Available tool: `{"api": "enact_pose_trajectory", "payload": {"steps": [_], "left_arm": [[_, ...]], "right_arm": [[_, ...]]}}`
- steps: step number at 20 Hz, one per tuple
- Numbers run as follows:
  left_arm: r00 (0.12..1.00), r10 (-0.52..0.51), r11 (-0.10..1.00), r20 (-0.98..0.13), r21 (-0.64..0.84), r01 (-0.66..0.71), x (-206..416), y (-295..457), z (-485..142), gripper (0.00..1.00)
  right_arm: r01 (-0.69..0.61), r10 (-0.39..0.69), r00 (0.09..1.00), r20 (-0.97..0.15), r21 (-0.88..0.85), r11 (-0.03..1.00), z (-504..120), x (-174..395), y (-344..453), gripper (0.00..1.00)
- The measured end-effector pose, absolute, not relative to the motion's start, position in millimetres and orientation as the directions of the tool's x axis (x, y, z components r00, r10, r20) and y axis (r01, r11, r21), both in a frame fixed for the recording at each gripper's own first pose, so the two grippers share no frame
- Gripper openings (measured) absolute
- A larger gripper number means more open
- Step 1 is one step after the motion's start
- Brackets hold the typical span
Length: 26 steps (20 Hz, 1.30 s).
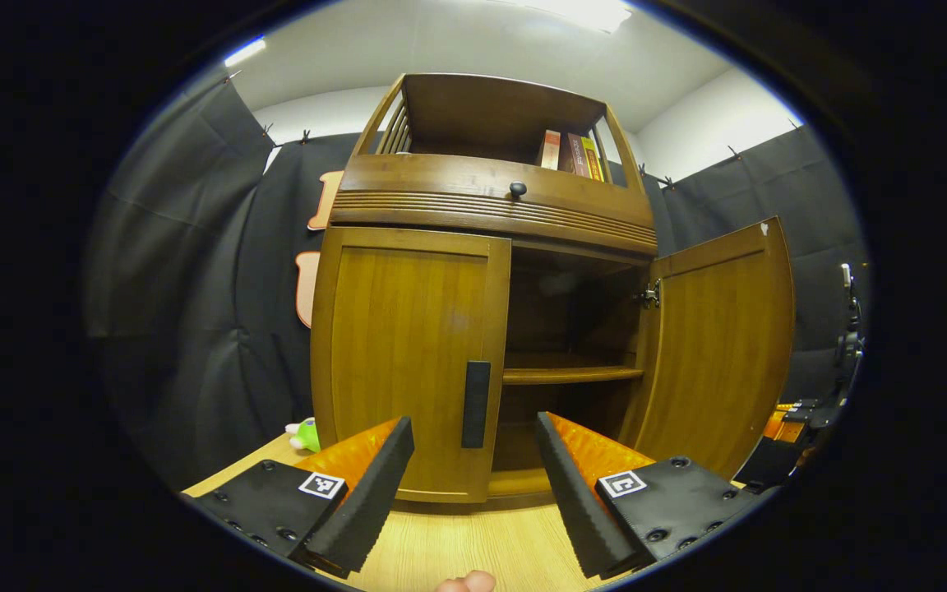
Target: Open the right door of the double-door shoe cabinet with the right hand, and open the left door with the left hand.
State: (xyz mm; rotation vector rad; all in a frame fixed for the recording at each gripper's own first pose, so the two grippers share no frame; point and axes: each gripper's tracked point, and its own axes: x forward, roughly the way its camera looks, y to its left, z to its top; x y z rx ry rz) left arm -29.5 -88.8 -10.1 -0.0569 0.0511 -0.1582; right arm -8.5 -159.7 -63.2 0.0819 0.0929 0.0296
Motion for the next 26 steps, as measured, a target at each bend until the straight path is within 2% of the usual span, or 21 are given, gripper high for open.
{"api": "enact_pose_trajectory", "payload": {"steps": [6, 16, 19, 22, 26], "left_arm": [[0.990, -0.134, 0.990, -0.055, -0.062, 0.130, -33, -82, -15, 0.95], [0.990, -0.132, 0.990, -0.048, -0.061, 0.129, -35, -83, -13, 0.95], [0.989, -0.142, 0.988, -0.045, -0.071, 0.138, -35, -89, -12, 0.95], [0.990, -0.138, 0.988, -0.040, -0.075, 0.135, -35, -90, -12, 0.94], [0.990, -0.132, 0.989, -0.056, -0.071, 0.128, -33, -87, -20, 0.94]], "right_arm": [[-0.122, 0.135, 0.983, -0.122, 0.105, 0.987, -69, -3, -193, 0.05], [-0.220, 0.230, 0.971, -0.065, 0.135, 0.966, -65, 1, -213, 0.06], [-0.216, 0.224, 0.973, -0.058, 0.126, 0.968, -64, -4, -210, 0.06], [-0.158, 0.162, 0.977, -0.137, 0.041, 0.987, -87, -27, -219, 0.06], [-0.070, 0.075, 0.986, -0.149, 0.044, 0.997, -91, -62, -209, 0.06]]}}
